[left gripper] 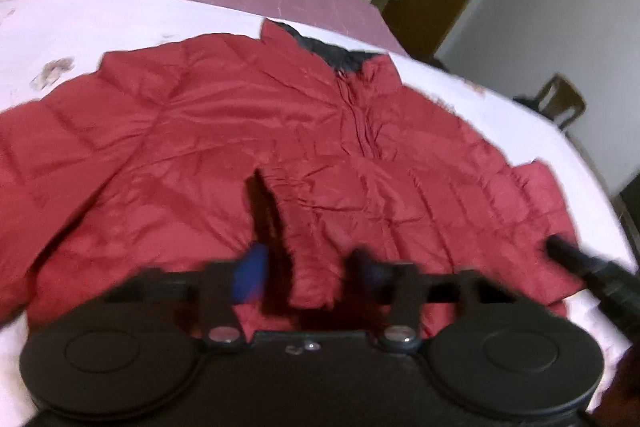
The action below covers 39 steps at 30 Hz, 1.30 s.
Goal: Fold large clothes
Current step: 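Lift the sleeve with the right tool and fold it across the jacket body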
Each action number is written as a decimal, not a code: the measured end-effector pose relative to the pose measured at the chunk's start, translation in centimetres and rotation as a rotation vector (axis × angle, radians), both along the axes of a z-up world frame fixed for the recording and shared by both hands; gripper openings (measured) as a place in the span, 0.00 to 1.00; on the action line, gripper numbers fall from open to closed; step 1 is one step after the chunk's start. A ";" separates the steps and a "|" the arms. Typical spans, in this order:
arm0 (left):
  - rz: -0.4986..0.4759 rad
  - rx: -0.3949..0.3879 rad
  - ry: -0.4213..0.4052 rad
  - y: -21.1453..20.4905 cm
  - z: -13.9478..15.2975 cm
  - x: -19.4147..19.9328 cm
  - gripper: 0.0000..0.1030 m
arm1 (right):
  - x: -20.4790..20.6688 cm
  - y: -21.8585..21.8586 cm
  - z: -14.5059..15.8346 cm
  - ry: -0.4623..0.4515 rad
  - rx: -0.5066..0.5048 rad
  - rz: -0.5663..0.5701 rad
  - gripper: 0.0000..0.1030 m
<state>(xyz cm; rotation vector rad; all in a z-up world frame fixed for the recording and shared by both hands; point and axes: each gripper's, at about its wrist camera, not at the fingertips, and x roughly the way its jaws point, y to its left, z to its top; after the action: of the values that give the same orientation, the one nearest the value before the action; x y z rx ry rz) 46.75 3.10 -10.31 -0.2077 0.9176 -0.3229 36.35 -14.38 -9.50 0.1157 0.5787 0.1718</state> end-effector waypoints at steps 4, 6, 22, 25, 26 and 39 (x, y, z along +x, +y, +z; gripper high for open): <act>-0.008 0.019 -0.100 -0.5 1.5 -0.1 0.09 | -0.7 -5.5 0.9 -0.005 0.049 -0.163 0.09; 0.038 0.043 -0.162 0.4 2.8 -0.6 0.09 | -1.0 -7.3 1.2 -0.009 0.058 -0.213 0.09; 0.172 0.139 -0.142 4.2 0.7 -0.3 0.09 | -0.7 -10.0 0.3 0.048 0.035 -0.186 0.05; 0.159 0.161 -0.145 3.9 0.3 0.0 0.09 | 1.6 -10.4 -0.6 0.072 0.024 -0.181 0.00; 0.153 0.171 -0.139 4.0 0.0 0.0 0.09 | 2.4 -10.6 -1.3 0.105 0.007 -0.186 0.00; 0.157 0.248 -0.286 3.8 3.5 -1.2 0.37 | 4.4 -13.5 0.7 0.089 0.046 -0.202 0.00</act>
<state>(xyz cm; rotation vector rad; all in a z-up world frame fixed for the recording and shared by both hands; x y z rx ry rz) 45.55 6.90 -6.76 -0.0032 0.6458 -0.0873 40.73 -27.87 -8.84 0.2268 0.6484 -0.0166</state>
